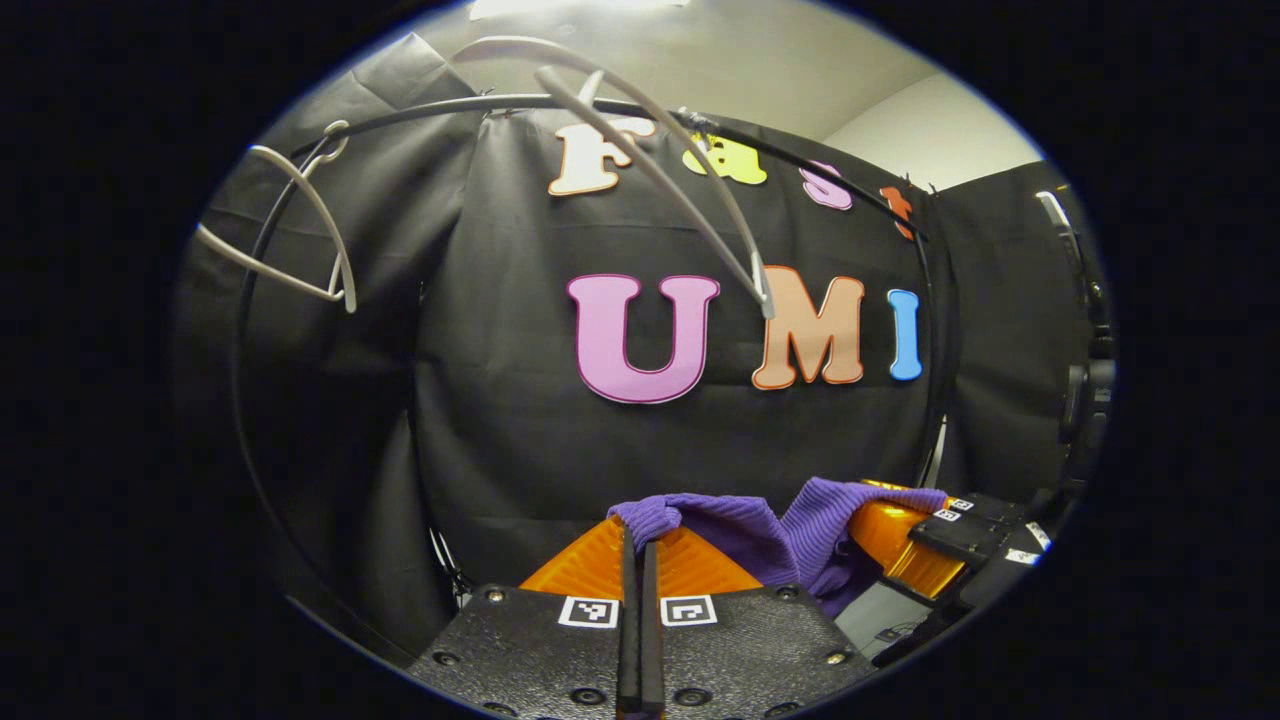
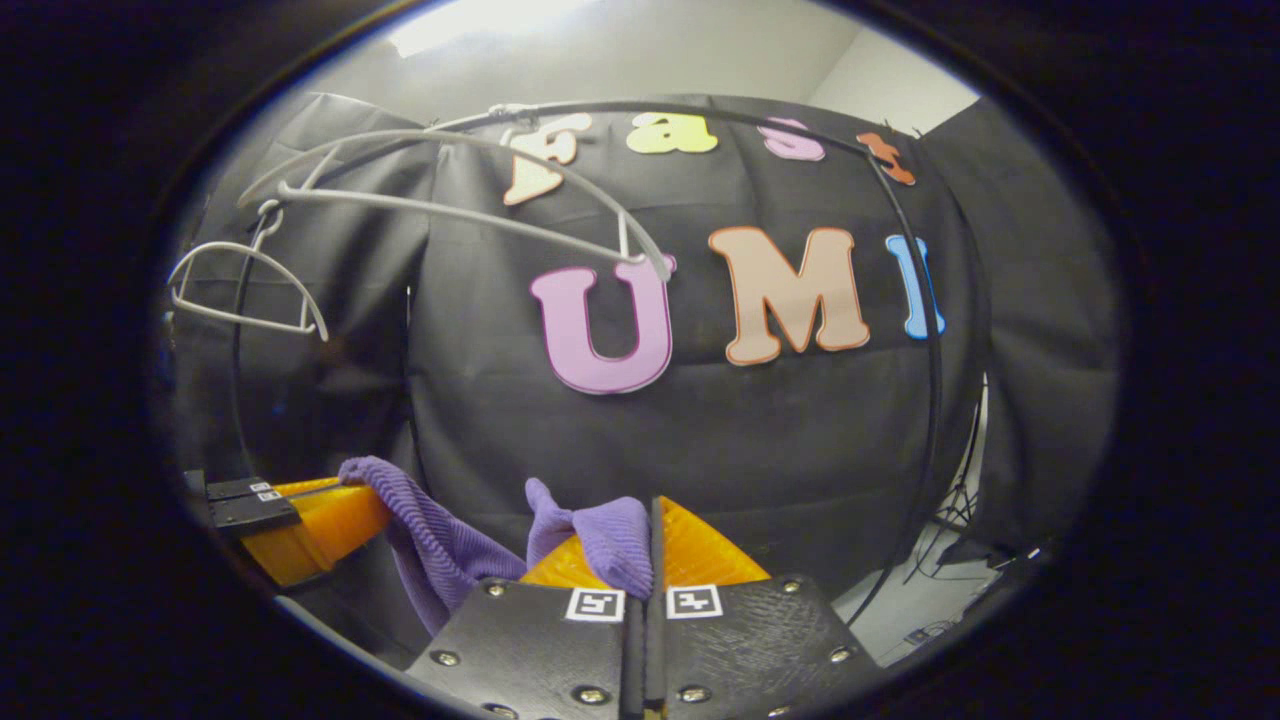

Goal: Grasp the clothes on the hanger with both hands and then place them into the laundry hamper below.

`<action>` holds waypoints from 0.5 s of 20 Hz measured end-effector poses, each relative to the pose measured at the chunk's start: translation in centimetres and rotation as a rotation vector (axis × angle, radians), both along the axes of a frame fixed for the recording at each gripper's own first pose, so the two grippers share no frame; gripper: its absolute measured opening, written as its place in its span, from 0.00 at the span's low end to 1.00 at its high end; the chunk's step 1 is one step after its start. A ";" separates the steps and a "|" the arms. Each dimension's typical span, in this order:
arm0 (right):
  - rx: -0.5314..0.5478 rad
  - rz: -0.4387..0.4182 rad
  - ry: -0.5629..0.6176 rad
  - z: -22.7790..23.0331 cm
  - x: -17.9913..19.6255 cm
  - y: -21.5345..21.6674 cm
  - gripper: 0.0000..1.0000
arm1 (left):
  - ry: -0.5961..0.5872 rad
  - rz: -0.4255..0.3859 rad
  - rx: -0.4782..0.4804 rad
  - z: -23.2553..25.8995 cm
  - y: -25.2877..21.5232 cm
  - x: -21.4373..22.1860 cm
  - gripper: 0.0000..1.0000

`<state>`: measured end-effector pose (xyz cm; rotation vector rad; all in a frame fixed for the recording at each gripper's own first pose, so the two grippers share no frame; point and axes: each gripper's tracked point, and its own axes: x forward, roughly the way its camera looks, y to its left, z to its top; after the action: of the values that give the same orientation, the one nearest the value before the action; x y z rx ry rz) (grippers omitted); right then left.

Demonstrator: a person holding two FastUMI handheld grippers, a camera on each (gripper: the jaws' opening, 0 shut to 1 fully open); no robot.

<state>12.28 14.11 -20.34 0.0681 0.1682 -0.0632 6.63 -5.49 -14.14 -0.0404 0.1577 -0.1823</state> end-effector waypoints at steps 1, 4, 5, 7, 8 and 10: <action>0.014 0.002 0.012 -1.2 0.2 0.3 0.01 | 0.000 0.009 -0.001 -0.6 -0.2 0.0 0.01; 0.039 0.000 0.039 -3.8 0.4 0.4 0.01 | 0.025 0.025 -0.024 -2.0 -0.2 0.3 0.01; 0.033 -0.004 0.051 -4.6 0.2 0.3 0.01 | 0.038 0.031 -0.023 -2.6 0.1 0.7 0.01; 0.018 -0.013 0.079 -6.3 -0.1 0.0 0.01 | 0.048 0.033 -0.028 -3.8 -0.1 1.3 0.01; 0.013 -0.019 0.092 -7.1 -0.2 -0.3 0.05 | 0.059 0.035 -0.028 -4.3 -0.2 1.3 0.01; 0.006 -0.033 0.123 -9.1 -0.5 -0.9 0.01 | 0.079 0.030 -0.026 -5.6 -0.8 1.7 0.02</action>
<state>11.78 13.24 -29.39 0.0727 0.2902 -0.1001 8.36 -6.31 -19.76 -0.0759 0.2337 -0.1528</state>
